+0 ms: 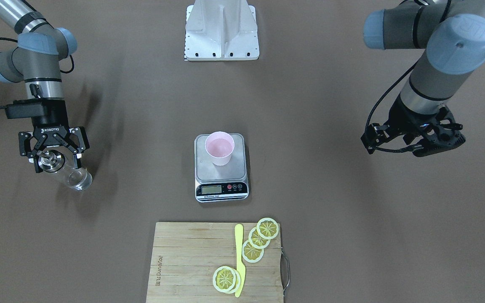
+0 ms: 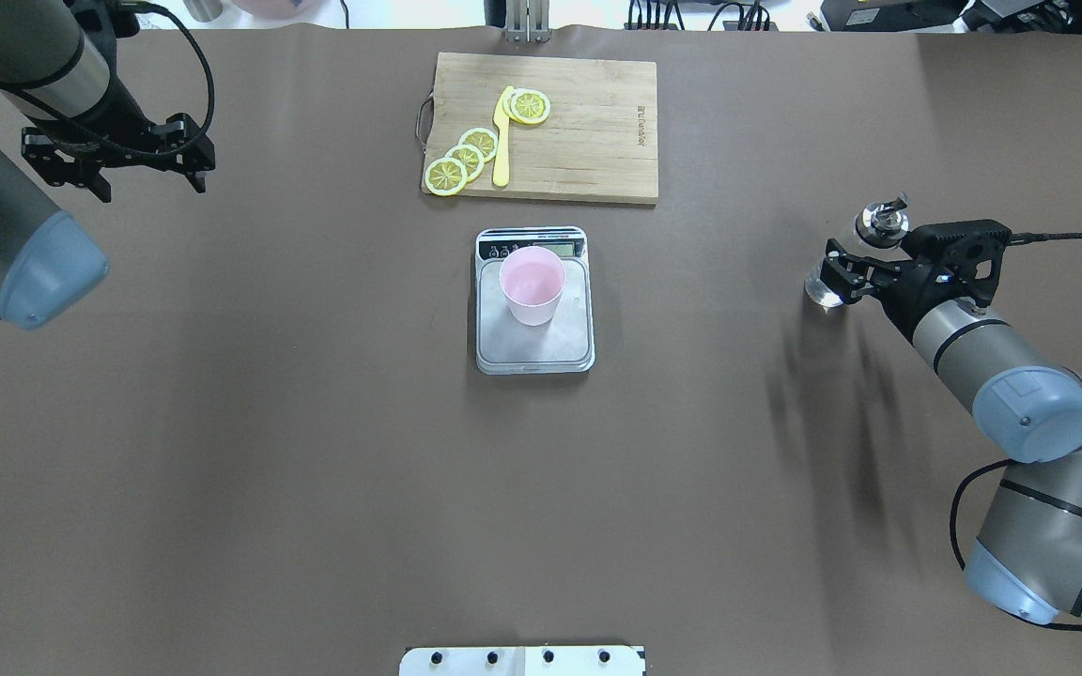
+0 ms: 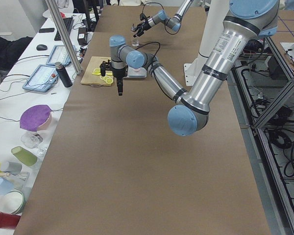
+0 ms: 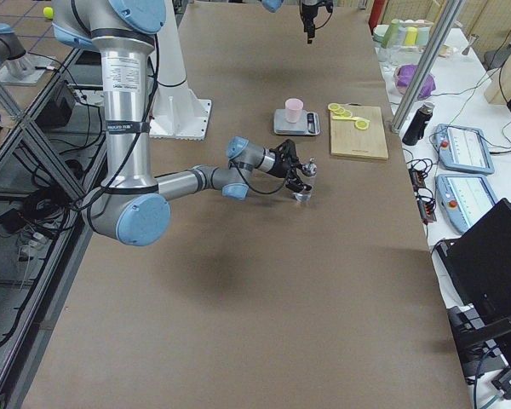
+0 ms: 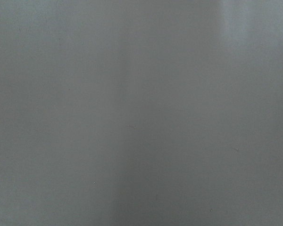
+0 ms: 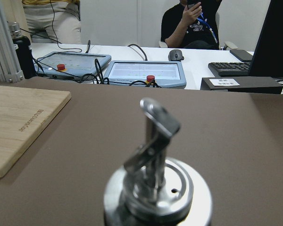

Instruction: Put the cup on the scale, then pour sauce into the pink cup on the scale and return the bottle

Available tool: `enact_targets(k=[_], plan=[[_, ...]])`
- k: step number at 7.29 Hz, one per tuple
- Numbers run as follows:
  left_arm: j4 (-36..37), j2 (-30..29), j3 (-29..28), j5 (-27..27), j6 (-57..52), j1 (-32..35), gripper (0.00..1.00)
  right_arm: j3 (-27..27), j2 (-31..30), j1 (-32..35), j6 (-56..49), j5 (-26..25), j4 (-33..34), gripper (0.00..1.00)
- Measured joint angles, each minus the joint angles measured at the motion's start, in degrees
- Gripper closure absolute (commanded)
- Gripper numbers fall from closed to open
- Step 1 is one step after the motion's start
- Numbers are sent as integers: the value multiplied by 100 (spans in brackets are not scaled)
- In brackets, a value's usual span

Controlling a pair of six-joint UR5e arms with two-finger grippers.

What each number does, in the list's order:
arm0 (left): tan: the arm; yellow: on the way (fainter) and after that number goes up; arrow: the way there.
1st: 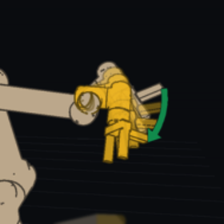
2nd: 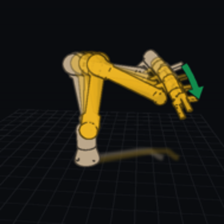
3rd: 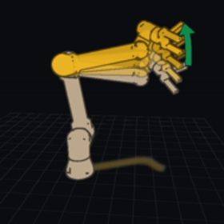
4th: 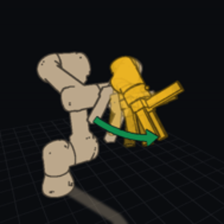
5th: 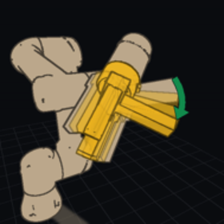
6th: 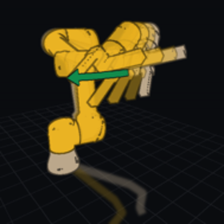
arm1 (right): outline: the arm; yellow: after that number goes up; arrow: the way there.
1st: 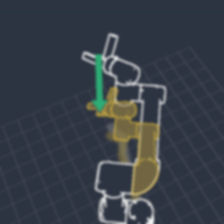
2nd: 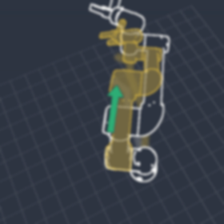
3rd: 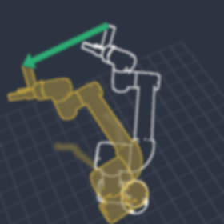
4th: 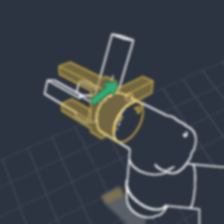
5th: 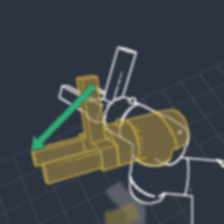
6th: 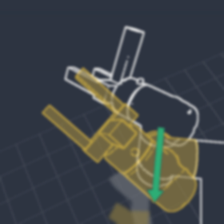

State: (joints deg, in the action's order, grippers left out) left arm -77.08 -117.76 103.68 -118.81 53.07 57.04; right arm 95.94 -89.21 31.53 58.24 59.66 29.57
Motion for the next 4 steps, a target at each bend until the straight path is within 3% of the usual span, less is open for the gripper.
enact_targets(k=[2, 4], plan=[[0, 6, -1, 6, 3, 0, 2, 163, -187, -106, 44, 0, 2, 0], [0, 7, 4, 7, 9, 0, 1, 757, -825, -215, 47, 125, -3, 0]])
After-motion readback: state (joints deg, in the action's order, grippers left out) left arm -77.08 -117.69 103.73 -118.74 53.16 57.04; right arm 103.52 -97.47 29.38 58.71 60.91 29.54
